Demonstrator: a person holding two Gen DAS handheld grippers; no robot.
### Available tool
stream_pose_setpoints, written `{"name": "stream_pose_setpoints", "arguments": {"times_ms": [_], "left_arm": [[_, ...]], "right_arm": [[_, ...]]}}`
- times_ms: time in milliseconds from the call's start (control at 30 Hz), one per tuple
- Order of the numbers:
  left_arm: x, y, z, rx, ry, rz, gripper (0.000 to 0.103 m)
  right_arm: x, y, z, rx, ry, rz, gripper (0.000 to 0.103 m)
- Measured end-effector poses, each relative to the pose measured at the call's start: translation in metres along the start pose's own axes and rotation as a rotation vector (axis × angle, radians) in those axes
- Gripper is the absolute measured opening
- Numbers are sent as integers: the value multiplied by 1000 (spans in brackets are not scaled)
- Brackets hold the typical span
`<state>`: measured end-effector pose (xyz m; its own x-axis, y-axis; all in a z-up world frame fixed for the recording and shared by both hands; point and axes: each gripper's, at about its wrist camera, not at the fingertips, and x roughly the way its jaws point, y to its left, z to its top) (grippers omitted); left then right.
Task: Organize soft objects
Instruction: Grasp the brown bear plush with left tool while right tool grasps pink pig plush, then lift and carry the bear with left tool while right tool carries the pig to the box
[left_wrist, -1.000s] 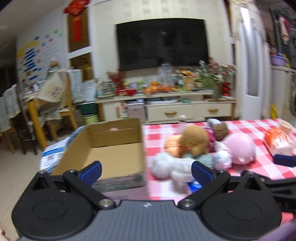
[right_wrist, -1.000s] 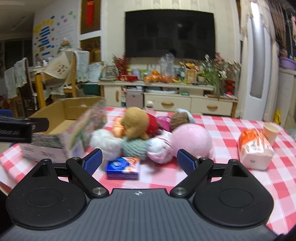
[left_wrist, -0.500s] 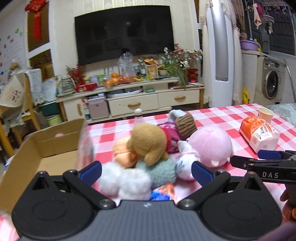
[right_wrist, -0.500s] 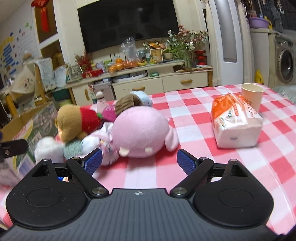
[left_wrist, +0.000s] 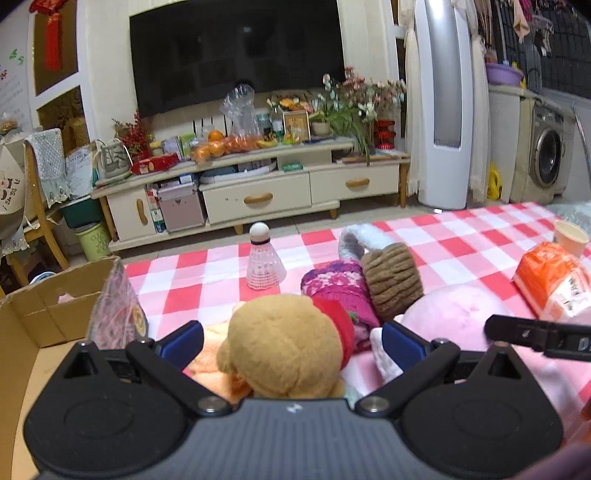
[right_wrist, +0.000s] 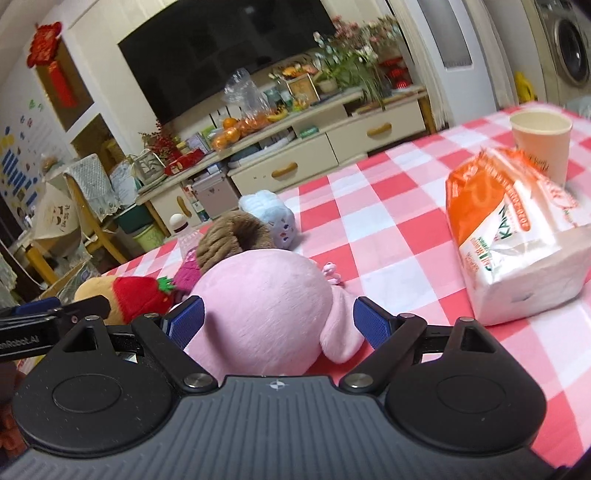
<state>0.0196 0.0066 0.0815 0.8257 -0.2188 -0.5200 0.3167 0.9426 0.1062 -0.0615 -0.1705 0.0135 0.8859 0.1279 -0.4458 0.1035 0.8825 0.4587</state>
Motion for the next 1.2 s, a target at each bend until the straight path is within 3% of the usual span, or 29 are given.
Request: {"name": "stream_pose_setpoints", "arguments": {"times_ms": [133,200,333,700,933,1200], "left_arm": [[21,1,6,11,39,5,99],[30,4,6,-2,67,-1,92],[42,5,4,-17,111,-8,88],[37,-8,-2,4,81,-43,80],[31,-15,-6,-3,59,-59,79],[21,-16,-11,-22,43,-107,78]], "right_arm": [[9,-1,3,54,42,63,103],[11,-3,1,93,60,87,103],[12,-4,-4,180,103,153,103],[1,12,-15,195,78,171,103],[19,22,4,163,79,149,103],[10,48,13,-83,18,15,97]]}}
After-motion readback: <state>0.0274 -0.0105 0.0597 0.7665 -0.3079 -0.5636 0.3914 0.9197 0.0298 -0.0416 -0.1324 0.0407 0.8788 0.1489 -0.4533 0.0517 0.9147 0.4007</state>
